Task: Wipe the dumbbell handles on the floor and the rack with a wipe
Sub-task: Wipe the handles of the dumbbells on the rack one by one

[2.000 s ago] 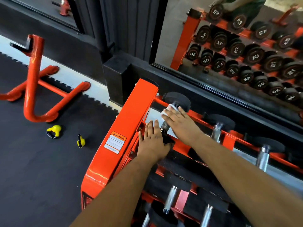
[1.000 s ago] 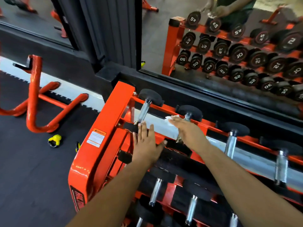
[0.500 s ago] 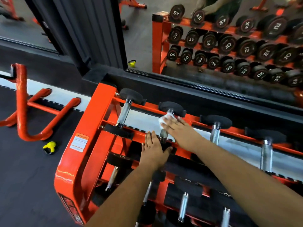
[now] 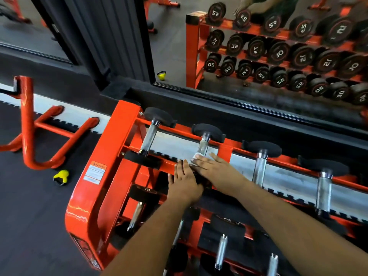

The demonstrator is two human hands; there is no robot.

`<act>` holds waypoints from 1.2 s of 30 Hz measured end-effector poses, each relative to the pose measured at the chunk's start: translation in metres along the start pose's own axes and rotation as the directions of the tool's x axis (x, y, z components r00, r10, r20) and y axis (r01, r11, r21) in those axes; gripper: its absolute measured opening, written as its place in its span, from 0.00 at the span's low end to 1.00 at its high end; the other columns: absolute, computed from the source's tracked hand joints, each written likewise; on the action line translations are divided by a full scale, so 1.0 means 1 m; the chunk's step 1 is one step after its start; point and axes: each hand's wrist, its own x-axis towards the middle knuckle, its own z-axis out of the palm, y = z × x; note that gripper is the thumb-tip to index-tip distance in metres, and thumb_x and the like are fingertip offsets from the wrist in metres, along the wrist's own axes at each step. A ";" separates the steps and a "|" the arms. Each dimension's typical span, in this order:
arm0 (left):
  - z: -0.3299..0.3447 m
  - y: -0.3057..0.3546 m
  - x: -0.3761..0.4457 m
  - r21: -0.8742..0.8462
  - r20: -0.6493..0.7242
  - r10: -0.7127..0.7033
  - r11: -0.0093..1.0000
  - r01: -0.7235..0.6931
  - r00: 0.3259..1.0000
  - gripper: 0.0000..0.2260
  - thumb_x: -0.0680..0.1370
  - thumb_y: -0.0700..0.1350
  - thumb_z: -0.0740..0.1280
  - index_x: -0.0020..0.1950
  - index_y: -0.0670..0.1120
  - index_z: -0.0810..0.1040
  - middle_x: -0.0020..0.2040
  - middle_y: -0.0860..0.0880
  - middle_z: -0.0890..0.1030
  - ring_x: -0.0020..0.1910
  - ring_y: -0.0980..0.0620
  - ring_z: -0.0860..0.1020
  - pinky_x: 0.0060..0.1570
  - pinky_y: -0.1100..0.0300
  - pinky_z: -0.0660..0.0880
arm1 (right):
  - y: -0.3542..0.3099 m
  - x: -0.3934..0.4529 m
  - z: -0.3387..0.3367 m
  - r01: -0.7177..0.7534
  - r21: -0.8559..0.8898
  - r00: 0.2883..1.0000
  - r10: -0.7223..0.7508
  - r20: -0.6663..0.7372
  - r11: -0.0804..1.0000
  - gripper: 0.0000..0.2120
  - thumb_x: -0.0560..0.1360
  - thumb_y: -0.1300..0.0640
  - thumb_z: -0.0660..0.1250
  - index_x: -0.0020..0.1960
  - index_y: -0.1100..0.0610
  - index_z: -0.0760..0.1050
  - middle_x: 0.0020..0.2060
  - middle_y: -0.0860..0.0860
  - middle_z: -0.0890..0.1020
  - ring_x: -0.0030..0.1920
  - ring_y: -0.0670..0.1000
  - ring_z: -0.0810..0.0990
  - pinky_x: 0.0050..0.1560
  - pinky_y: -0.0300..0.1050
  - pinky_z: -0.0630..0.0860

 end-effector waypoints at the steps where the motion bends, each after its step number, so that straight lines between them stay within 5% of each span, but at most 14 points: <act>1: 0.000 0.001 0.000 0.003 0.002 -0.005 1.000 0.005 1.000 0.44 0.81 0.60 0.61 0.82 0.44 0.36 0.83 0.44 0.37 0.82 0.46 0.39 0.79 0.42 0.39 | 0.006 0.004 -0.002 -0.035 -0.041 0.999 0.034 -0.022 0.999 0.31 0.78 0.59 0.60 0.80 0.51 0.59 0.79 0.51 0.63 0.79 0.51 0.59 0.78 0.57 0.58; 5: -0.002 0.002 -0.001 0.024 -0.003 -0.016 1.000 0.016 1.000 0.46 0.80 0.64 0.62 0.82 0.44 0.35 0.83 0.44 0.37 0.82 0.46 0.40 0.80 0.42 0.40 | 0.016 0.025 -0.014 -0.302 0.060 0.952 0.305 -0.034 0.951 0.37 0.76 0.67 0.53 0.83 0.53 0.48 0.82 0.51 0.48 0.81 0.52 0.45 0.80 0.56 0.53; 10: -0.001 -0.001 0.001 0.008 0.011 -0.011 1.000 0.011 1.000 0.46 0.80 0.62 0.63 0.82 0.44 0.35 0.83 0.45 0.37 0.82 0.46 0.40 0.79 0.41 0.40 | -0.011 -0.001 0.008 -0.224 0.249 0.974 0.221 0.038 0.942 0.41 0.77 0.66 0.64 0.83 0.52 0.46 0.81 0.49 0.45 0.81 0.50 0.41 0.81 0.52 0.50; 13: -0.003 0.000 0.002 0.027 0.029 -0.022 0.999 0.021 0.999 0.47 0.80 0.63 0.63 0.82 0.44 0.34 0.83 0.45 0.36 0.82 0.47 0.39 0.79 0.41 0.40 | -0.001 0.015 0.005 -0.340 0.265 0.933 0.359 -0.027 0.903 0.39 0.78 0.69 0.60 0.83 0.53 0.46 0.81 0.49 0.44 0.81 0.51 0.42 0.81 0.54 0.50; 15: -0.006 0.002 0.001 0.038 0.045 -0.032 0.999 0.030 0.998 0.47 0.80 0.64 0.63 0.82 0.44 0.33 0.83 0.45 0.36 0.82 0.47 0.39 0.79 0.41 0.39 | 0.002 0.029 0.000 -0.442 0.423 0.861 0.506 -0.046 0.791 0.37 0.79 0.71 0.57 0.83 0.52 0.48 0.81 0.49 0.46 0.81 0.50 0.47 0.80 0.51 0.55; 18: -0.005 0.002 0.001 0.046 0.052 -0.034 0.998 0.031 0.998 0.46 0.81 0.63 0.62 0.82 0.44 0.33 0.83 0.45 0.36 0.82 0.46 0.39 0.79 0.41 0.39 | -0.022 0.023 0.003 -0.388 0.773 0.768 0.640 -0.030 0.502 0.29 0.82 0.66 0.58 0.81 0.51 0.59 0.80 0.50 0.58 0.78 0.51 0.61 0.75 0.44 0.64; 22: -0.004 0.001 0.002 0.051 0.048 -0.032 0.998 0.029 0.998 0.45 0.82 0.61 0.61 0.82 0.44 0.34 0.83 0.44 0.37 0.82 0.46 0.40 0.79 0.40 0.40 | -0.048 0.003 0.001 -0.345 0.929 0.715 0.679 0.165 0.138 0.24 0.83 0.63 0.61 0.78 0.53 0.64 0.77 0.50 0.67 0.77 0.48 0.62 0.72 0.34 0.60; 30: -0.005 0.003 -0.001 0.069 0.049 -0.027 0.997 0.024 0.998 0.46 0.81 0.63 0.61 0.82 0.44 0.34 0.83 0.44 0.37 0.82 0.46 0.40 0.79 0.41 0.40 | -0.035 0.047 -0.026 -0.427 0.902 0.588 0.737 0.333 -0.066 0.27 0.85 0.55 0.57 0.82 0.47 0.52 0.67 0.51 0.73 0.62 0.49 0.74 0.61 0.42 0.71; 36: -0.005 0.001 -0.002 0.052 0.041 -0.009 0.999 0.006 0.999 0.46 0.81 0.62 0.62 0.82 0.43 0.34 0.83 0.43 0.37 0.82 0.46 0.40 0.79 0.41 0.40 | -0.045 0.031 -0.020 -0.419 0.876 0.599 0.652 0.465 -0.240 0.17 0.83 0.58 0.61 0.71 0.52 0.72 0.58 0.49 0.82 0.56 0.48 0.81 0.60 0.48 0.78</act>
